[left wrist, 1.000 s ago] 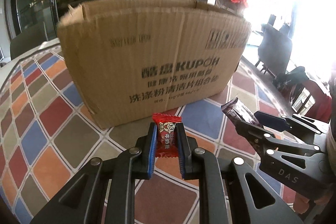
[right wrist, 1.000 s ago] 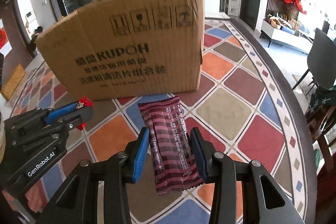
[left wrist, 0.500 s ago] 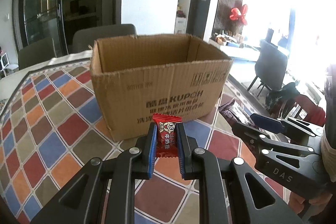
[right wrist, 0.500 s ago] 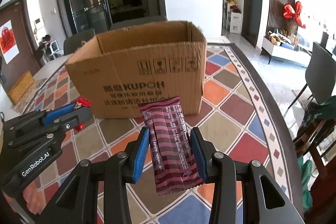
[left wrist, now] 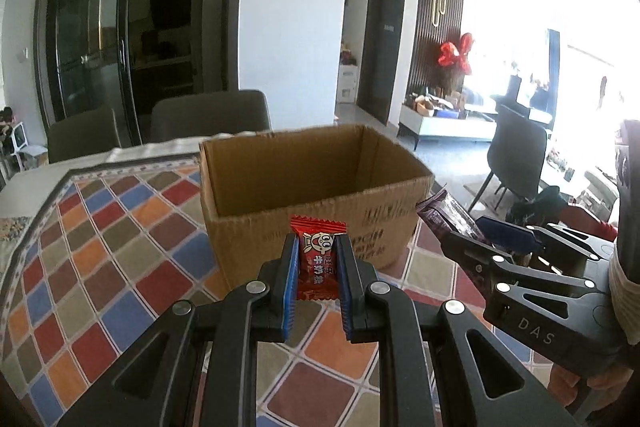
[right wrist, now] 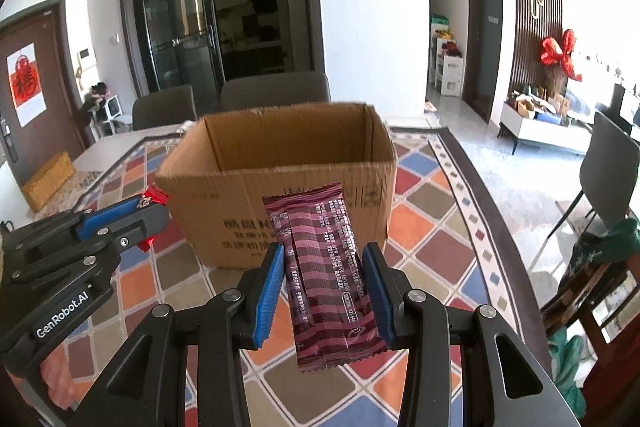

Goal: Organize snacks
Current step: 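Lift the maroon bar and red candy and carry them over the box, then open both tools to drop the maroon bar and red candy into the box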

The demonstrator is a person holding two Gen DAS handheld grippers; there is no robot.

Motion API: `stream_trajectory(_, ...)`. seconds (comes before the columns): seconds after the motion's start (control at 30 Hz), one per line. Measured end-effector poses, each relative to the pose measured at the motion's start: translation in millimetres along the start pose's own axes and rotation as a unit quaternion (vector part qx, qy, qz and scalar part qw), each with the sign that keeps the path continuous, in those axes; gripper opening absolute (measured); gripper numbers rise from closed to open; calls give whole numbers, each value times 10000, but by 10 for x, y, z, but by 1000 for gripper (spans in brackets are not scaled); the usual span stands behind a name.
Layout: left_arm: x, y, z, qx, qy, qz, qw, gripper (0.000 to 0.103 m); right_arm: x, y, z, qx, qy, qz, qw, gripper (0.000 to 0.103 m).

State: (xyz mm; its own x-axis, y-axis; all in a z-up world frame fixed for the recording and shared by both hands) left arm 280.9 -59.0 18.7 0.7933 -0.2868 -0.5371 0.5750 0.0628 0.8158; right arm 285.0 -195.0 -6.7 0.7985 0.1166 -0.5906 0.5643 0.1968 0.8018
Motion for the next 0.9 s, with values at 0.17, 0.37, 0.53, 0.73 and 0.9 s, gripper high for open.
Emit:
stream_trajectory(0.17,-29,183,17,6,-15,138,9999,19,-55,174,6,-21,14,190,9998,41)
stream_trajectory(0.37,12,408,-18,10,11,249,9997,19,-51,438,52,-15,9,381,9993,41)
stream_trajectory(0.53,104,598,-59,39,55,244,9997,19,1,630,94,-77,30,435,9990,41)
stream_trajectory(0.73,257,812,-98,122,111,170,9997,19,198,825,104,-157,133,317,9993,42)
stream_trajectory(0.9,475,912,-111,149,147,-64,9998,19,439,964,146,-128,234,68,9996,42)
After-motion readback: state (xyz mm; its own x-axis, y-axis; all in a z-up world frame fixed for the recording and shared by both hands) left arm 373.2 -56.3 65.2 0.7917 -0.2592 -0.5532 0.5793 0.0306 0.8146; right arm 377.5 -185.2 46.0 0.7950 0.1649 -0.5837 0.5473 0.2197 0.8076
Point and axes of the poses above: each gripper's, at about its wrist camera, not at the fingertips, and x roughly the way its jaws point, z to its right, y to its top, the point moved 5 cm from there along x, roughly the way its jaws point, and after that the axes turned 10 degrees about -x, right-handed, at the moved point
